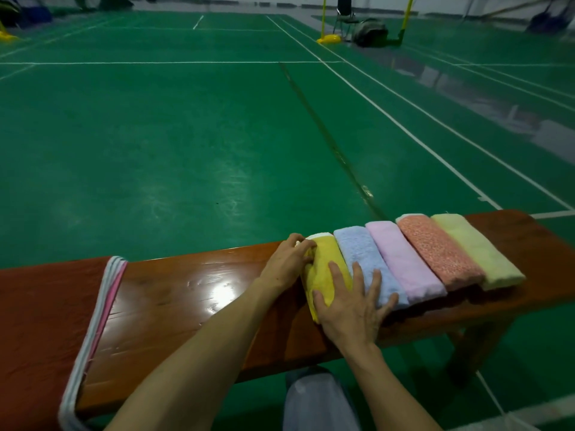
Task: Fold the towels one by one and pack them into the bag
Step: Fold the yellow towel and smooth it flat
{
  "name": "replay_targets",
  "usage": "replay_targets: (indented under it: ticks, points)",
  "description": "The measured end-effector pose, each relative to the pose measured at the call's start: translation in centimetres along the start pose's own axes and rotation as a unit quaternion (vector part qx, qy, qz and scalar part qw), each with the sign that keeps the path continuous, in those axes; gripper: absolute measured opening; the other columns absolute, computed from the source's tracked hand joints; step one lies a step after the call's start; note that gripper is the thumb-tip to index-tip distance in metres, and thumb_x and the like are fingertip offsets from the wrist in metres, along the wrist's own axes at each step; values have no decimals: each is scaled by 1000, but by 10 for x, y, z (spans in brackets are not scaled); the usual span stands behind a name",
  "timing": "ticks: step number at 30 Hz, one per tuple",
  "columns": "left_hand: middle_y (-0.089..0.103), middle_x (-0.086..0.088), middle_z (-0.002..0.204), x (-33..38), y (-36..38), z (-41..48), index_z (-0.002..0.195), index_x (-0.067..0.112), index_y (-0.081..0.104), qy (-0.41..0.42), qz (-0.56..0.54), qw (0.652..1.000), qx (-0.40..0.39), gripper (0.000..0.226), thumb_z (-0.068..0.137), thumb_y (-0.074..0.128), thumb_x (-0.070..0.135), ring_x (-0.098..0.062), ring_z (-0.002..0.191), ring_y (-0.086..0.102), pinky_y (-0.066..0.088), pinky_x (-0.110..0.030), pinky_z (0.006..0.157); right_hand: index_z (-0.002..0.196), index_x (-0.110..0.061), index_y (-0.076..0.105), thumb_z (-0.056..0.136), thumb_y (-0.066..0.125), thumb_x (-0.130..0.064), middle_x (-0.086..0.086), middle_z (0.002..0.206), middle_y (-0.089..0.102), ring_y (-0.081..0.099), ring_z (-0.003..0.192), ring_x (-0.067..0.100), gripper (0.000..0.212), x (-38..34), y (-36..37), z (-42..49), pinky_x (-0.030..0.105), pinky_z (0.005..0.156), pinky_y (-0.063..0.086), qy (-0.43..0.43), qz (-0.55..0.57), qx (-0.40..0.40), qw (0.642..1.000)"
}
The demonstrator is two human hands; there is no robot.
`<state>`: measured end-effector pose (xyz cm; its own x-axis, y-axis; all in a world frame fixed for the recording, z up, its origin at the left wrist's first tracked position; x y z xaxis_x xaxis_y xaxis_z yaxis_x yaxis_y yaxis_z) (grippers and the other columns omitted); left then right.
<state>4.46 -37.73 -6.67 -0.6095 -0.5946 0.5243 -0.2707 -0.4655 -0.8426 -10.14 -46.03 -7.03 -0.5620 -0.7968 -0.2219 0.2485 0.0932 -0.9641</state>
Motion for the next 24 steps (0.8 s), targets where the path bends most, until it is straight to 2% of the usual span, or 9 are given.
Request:
replay_targets:
  ticks: [3, 7, 11, 14, 16, 20, 24]
  points:
    - [45, -5, 137, -2, 1, 5, 129, 18, 56, 1, -12, 1000, 4, 35, 95, 54, 27, -24, 123, 46, 39, -29, 96, 149, -49, 23, 85, 33, -69, 0, 162, 17, -4, 148, 36, 68, -3, -1, 5, 67, 108, -6, 6, 8, -14, 1000]
    - [43, -11, 138, -6, 0, 6, 133, 15, 54, 1, -22, 1000, -10, 37, 96, 55, 22, -28, 123, 46, 39, -36, 103, 150, -48, 20, 85, 30, -69, 0, 163, 15, -5, 148, 37, 69, -6, -3, 5, 67, 108, -7, 8, 13, -22, 1000]
    - [38, -8, 147, -10, -7, -3, 140, 14, 48, 15, -39, 999, -26, 42, 99, 52, 21, -24, 132, 41, 31, -28, 108, 151, -49, 12, 90, 31, -69, -1, 164, 6, -10, 148, 36, 67, -6, -11, 4, 67, 111, -5, 9, 6, -65, 998]
    - [32, -5, 151, -14, -19, -16, 142, 17, 43, 23, -41, 997, -52, 51, 94, 59, 26, -22, 133, 39, 30, -25, 107, 151, -48, 12, 90, 35, -70, -1, 164, 2, -13, 148, 36, 69, -7, -23, 6, 69, 111, -4, 14, 24, -105, 994]
    - [30, -4, 151, -21, -28, -26, 142, 20, 41, 10, -29, 997, -67, 59, 90, 65, 32, -22, 135, 35, 30, -30, 109, 151, -47, 13, 89, 40, -70, 1, 164, 1, -12, 148, 36, 71, -10, -32, 4, 69, 111, -3, 12, 35, -108, 993]
    - [31, -5, 150, -44, -55, -55, 142, 20, 41, -32, 6, 997, -66, 67, 84, 71, 37, -24, 135, 35, 32, -35, 111, 148, -41, 28, 88, 51, -62, 2, 162, 11, -4, 150, 31, 68, -32, -49, -14, 64, 113, 2, -41, 63, -58, 995]
    - [34, -4, 148, -73, -85, -98, 140, 19, 44, -88, -3, 995, -42, 66, 83, 72, 35, -22, 136, 34, 31, -35, 114, 142, -31, 45, 88, 59, -50, 4, 154, 32, 21, 144, 29, 59, -68, -51, -42, 55, 113, 19, -98, 115, -41, 988]
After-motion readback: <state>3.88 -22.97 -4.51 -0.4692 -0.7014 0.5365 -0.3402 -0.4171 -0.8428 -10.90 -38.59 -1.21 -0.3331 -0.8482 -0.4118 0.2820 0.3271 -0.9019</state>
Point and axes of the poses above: each hand's wrist, its own z-axis towards the middle knuckle, its own y-axis out of the palm, x = y × z, the point moved 2 cm from there along z, towards the middle knuckle
